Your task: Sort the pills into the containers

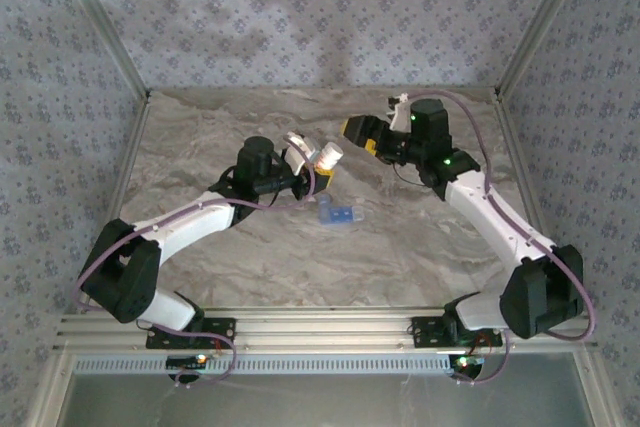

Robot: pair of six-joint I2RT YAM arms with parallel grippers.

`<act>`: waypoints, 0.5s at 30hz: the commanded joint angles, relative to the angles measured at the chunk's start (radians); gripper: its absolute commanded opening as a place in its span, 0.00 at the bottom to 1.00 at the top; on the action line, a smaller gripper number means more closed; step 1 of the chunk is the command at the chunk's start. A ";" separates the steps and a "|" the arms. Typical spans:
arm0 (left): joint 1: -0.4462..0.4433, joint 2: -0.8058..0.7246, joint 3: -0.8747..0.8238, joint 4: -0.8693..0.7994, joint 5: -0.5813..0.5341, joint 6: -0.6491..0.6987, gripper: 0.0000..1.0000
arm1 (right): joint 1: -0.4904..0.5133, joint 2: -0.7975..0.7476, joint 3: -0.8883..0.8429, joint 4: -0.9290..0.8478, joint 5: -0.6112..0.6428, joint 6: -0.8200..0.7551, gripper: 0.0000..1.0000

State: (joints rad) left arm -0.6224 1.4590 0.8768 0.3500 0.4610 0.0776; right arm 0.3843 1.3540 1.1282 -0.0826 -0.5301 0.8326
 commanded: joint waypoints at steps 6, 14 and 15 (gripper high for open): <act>-0.008 -0.009 0.040 -0.011 -0.013 0.036 0.00 | 0.067 0.066 0.049 -0.021 0.068 0.101 0.81; -0.010 -0.002 0.043 -0.007 -0.008 0.027 0.00 | 0.109 0.092 0.052 -0.007 0.067 0.103 0.70; -0.009 -0.002 0.045 -0.006 -0.007 0.025 0.00 | 0.112 0.091 0.053 -0.007 0.066 0.102 0.69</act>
State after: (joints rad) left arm -0.6247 1.4590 0.8883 0.3321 0.4515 0.0967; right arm 0.4877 1.4368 1.1446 -0.0895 -0.4770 0.9279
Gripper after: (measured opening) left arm 0.461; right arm 0.698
